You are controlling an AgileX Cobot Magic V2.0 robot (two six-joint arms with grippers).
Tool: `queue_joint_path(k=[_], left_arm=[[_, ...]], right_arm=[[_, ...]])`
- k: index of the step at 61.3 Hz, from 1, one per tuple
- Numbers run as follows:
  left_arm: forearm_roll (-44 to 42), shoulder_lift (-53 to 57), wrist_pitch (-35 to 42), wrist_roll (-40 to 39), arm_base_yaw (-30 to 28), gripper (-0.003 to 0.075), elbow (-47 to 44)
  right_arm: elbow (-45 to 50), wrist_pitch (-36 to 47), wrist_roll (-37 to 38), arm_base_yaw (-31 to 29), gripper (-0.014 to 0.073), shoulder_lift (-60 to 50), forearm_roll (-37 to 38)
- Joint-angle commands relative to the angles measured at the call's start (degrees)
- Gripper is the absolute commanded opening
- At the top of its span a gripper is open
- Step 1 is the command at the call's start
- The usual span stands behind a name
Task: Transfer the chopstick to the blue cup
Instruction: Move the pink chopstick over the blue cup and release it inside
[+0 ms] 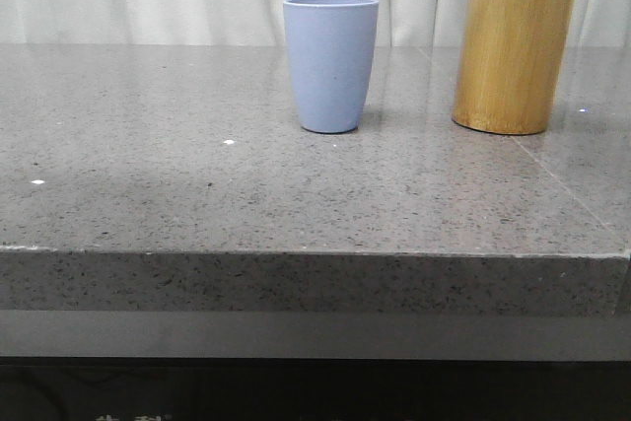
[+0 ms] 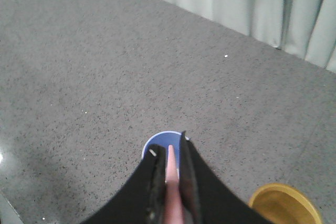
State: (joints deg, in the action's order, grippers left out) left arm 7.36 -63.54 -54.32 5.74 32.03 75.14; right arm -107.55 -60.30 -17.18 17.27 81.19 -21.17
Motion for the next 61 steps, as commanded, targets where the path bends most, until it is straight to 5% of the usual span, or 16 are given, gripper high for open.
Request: queue_joint_path(k=[1, 42, 61], left_arm=[[0.5, 1.0, 4.4, -0.2, 0.1, 0.0312, 1.5], [0.5, 1.0, 6.4, -0.2, 0.1, 0.0312, 1.5], [0.5, 1.0, 6.5, -0.2, 0.1, 0.0312, 1.5]], right_arm=[[-1.2, 5.1, -0.7, 3.3, -0.0059, 2.2, 3.5], [-1.2, 9.0, -0.7, 5.8, -0.0036, 17.5, 6.4], [-1.5, 6.7, -0.7, 5.8, 0.0360, 17.2, 6.5]])
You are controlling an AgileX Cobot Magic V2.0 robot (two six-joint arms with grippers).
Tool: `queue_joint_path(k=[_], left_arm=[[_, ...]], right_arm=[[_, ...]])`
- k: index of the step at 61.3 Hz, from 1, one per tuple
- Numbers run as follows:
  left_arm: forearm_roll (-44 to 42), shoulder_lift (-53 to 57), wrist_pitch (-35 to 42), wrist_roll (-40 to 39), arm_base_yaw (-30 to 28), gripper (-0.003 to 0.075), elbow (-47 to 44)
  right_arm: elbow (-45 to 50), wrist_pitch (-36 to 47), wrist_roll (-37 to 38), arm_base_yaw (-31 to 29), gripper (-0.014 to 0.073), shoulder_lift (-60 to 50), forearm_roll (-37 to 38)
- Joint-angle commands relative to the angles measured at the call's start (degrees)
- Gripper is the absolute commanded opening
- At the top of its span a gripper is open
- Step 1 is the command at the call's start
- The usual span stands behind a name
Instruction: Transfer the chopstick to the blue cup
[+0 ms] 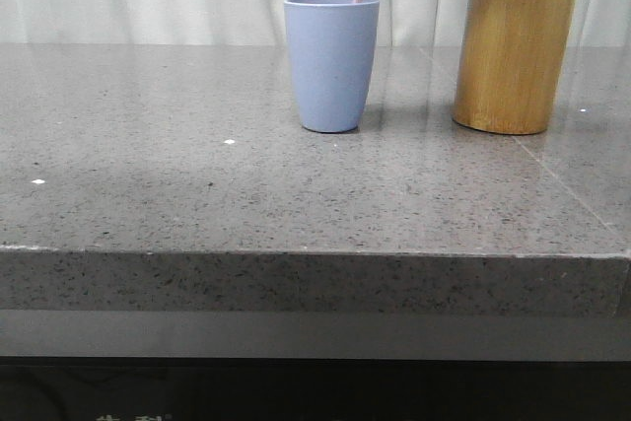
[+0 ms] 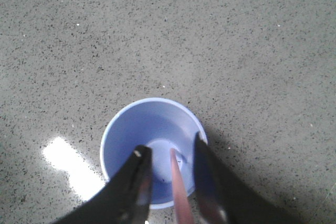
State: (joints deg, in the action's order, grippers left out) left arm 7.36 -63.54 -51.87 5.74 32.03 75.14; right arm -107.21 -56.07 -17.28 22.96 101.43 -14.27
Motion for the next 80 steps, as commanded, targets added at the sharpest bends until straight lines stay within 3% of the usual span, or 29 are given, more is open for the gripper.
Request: queue_joint_path(k=[1, 14, 23, 43, 52, 61, 80], left_arm=[[0.5, 1.0, 4.0, -0.2, 0.1, 0.0312, 1.5], [0.5, 1.0, 3.9, -0.2, 0.1, 0.0312, 1.5], [0.5, 1.0, 3.9, -0.2, 0.1, 0.0312, 1.5], [0.5, 1.0, 3.9, -0.2, 0.1, 0.0312, 1.5], [0.5, 1.0, 4.3, -0.2, 0.1, 0.0312, 1.5], [0.5, 1.0, 4.3, -0.2, 0.1, 0.0312, 1.5], [0.5, 1.0, 4.3, -0.2, 0.1, 0.0312, 1.5]], right_arm=[[-2.0, 2.4, -0.6, 0.1, 0.0374, -3.1, -0.4], [-6.9, -7.6, 0.1, -0.7, 0.0385, -8.1, 1.7], [-4.5, -13.6, 4.7, -3.8, 0.0385, -15.3, 1.5], [19.9, -8.4, 6.5, -18.6, 0.0385, -38.3, 0.3], [33.4, -0.8, 4.9, -18.8, 0.0385, -49.9, 0.6], [44.5, 1.8, 2.6, -18.6, 0.0385, -59.9, -0.8], [53.4, 2.0, 2.5, -17.0, 0.0385, -69.8, -2.4]])
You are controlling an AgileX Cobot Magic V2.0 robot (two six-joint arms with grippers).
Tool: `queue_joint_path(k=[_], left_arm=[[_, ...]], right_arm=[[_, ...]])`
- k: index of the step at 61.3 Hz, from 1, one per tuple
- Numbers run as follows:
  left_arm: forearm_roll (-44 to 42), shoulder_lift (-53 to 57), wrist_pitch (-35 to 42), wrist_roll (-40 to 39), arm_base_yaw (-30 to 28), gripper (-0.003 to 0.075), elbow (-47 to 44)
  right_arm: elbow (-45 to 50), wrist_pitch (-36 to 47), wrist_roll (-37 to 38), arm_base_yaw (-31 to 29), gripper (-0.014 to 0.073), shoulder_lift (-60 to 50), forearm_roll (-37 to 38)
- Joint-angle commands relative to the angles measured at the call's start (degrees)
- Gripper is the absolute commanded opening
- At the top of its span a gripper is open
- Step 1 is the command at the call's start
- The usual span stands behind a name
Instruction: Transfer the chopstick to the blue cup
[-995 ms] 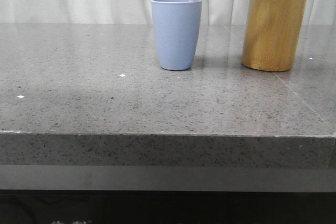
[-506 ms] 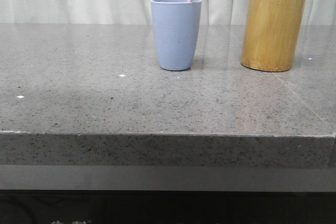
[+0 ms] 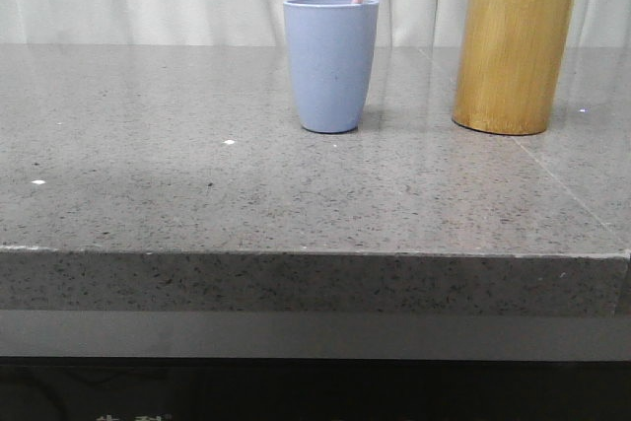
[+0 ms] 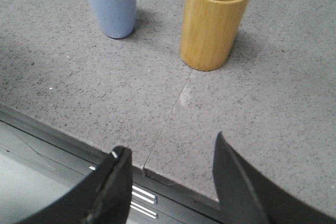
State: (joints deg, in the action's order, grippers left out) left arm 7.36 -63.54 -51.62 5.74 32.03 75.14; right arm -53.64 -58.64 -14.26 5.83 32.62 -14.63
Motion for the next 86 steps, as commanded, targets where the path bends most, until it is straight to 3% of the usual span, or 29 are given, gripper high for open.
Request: queue_joint_path(k=[1, 8, 14, 31, 35, 74, 86], left_arm=[[0.5, 1.0, 4.1, -0.2, 0.1, 0.0312, 1.5], [0.5, 1.0, 4.1, -0.2, 0.1, 0.0311, 1.5], [0.5, 1.0, 4.1, -0.2, 0.1, 0.0261, 1.5], [0.5, 1.0, 4.1, -0.2, 0.1, -0.0017, 1.5], [0.5, 1.0, 4.1, -0.2, 0.1, -0.0019, 1.5], [-0.8, 1.9, 6.0, -0.2, -0.6, -0.0019, 0.6], [-2.8, 7.8, 14.2, -0.2, -7.9, -0.0019, -7.3]], right_arm=[[-0.1, 4.6, -0.5, 0.1, 0.0385, -1.0, -2.4], [0.3, 4.5, -0.5, 0.1, 0.0384, -1.3, -3.9], [0.3, 4.8, -0.5, 0.1, 0.0345, -1.3, -3.9], [0.3, 4.9, -0.5, 0.1, -0.0016, -1.3, -3.9], [0.3, 4.9, -0.5, 0.1, -0.0074, -1.3, -3.9], [0.3, 4.9, -0.5, 0.1, -0.0066, -1.3, -4.3], [0.3, 4.9, -0.5, 0.1, -0.0066, -1.3, -4.4]])
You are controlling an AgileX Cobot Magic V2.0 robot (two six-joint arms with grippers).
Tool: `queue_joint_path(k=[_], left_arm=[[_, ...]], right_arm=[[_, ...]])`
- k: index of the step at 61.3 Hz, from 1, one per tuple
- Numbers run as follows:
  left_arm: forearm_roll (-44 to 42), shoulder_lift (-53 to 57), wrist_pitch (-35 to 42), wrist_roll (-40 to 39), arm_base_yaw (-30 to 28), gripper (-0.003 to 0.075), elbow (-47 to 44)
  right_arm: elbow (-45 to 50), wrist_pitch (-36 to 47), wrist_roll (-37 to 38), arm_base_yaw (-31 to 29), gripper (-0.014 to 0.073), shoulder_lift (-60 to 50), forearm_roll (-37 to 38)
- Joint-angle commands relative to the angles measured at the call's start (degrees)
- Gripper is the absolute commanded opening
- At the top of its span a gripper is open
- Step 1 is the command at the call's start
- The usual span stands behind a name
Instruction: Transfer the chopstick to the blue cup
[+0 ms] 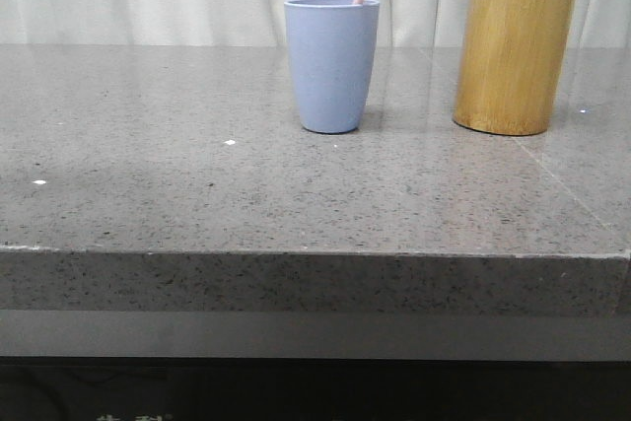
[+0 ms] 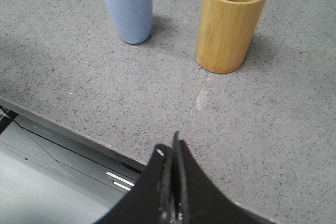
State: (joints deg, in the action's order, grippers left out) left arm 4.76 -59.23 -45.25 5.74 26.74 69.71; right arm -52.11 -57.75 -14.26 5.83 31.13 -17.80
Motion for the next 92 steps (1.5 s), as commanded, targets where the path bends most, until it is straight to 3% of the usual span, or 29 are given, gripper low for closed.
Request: queue_joint_path(k=[1, 22, 36, 47, 92], left_arm=[[-0.1, 4.2, 8.7, -0.2, -3.3, -0.0019, -3.0], [0.6, 31.6, 29.5, -0.2, -16.7, -0.0019, -36.1], [5.0, 49.8, 40.1, -0.2, -21.3, -0.0019, -56.8], [6.2, 59.3, 45.2, -0.2, -24.3, -0.0019, -67.7], [6.3, 60.7, 48.2, -2.0, -24.2, -0.0019, -70.6]], right_arm=[[-1.2, 4.0, -0.5, 0.1, -0.0066, 0.2, -1.3], [-1.2, 4.0, -0.5, 0.1, -0.0066, 0.2, -1.3], [-1.2, 4.0, -0.5, 0.1, -0.0066, 0.2, -1.3], [-1.2, 4.0, -0.5, 0.1, -0.0066, 0.2, -1.3], [-1.2, 4.0, -0.5, 0.1, -0.0066, 0.2, -1.3]])
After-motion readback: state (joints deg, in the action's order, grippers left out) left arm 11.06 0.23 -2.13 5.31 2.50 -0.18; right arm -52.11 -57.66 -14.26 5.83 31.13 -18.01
